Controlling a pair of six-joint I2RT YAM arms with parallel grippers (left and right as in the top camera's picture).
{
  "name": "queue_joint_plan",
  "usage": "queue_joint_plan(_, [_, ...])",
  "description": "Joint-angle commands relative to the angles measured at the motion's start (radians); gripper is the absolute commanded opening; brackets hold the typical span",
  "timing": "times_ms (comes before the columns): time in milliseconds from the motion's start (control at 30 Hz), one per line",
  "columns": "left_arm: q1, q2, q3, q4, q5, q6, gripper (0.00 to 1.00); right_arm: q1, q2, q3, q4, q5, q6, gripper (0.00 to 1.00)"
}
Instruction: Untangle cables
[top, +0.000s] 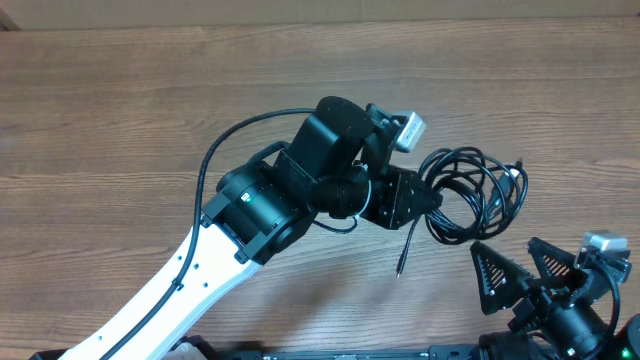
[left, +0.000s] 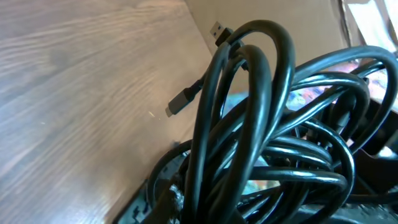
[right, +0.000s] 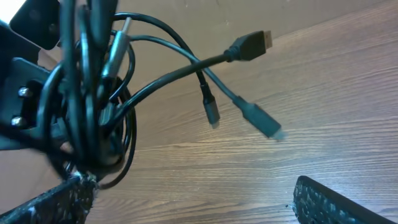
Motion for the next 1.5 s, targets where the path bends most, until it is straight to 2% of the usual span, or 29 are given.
queue_joint_plan(0, [0.003,-0.015,0.005,0.012,0.101,-0.013,0.04,-0.002,0.01,-0.005,0.012,0.019,0.007,1.0])
queue_joint_plan(433, [-0.023,-0.015,0.005,0.012,0.197,0.021,0.04,-0.002,0.029,-0.006,0.056,0.045,0.007,1.0])
queue_joint_plan(833, [-0.023,-0.015,0.005,0.054,0.201,0.077,0.04,-0.002,0.103,-0.006,0.055,-0.014,0.007,1.0])
queue_joint_plan(1133, [-0.023,-0.011,0.005,0.061,0.097,0.084,0.04,-0.002,0.153,-0.006,0.105,-0.326,-0.152,1.0])
queue_joint_plan(1300, [-0.023,-0.011,0.005,0.062,-0.007,0.084,0.04,-0.002,0.153,-0.006,0.103,-0.422,-0.194,1.0])
queue_joint_plan(1467, [-0.023,-0.011,0.005,0.121,-0.023,0.084,0.04,-0.002,0.153,-0.006,0.1,-0.429,-0.194,1.0])
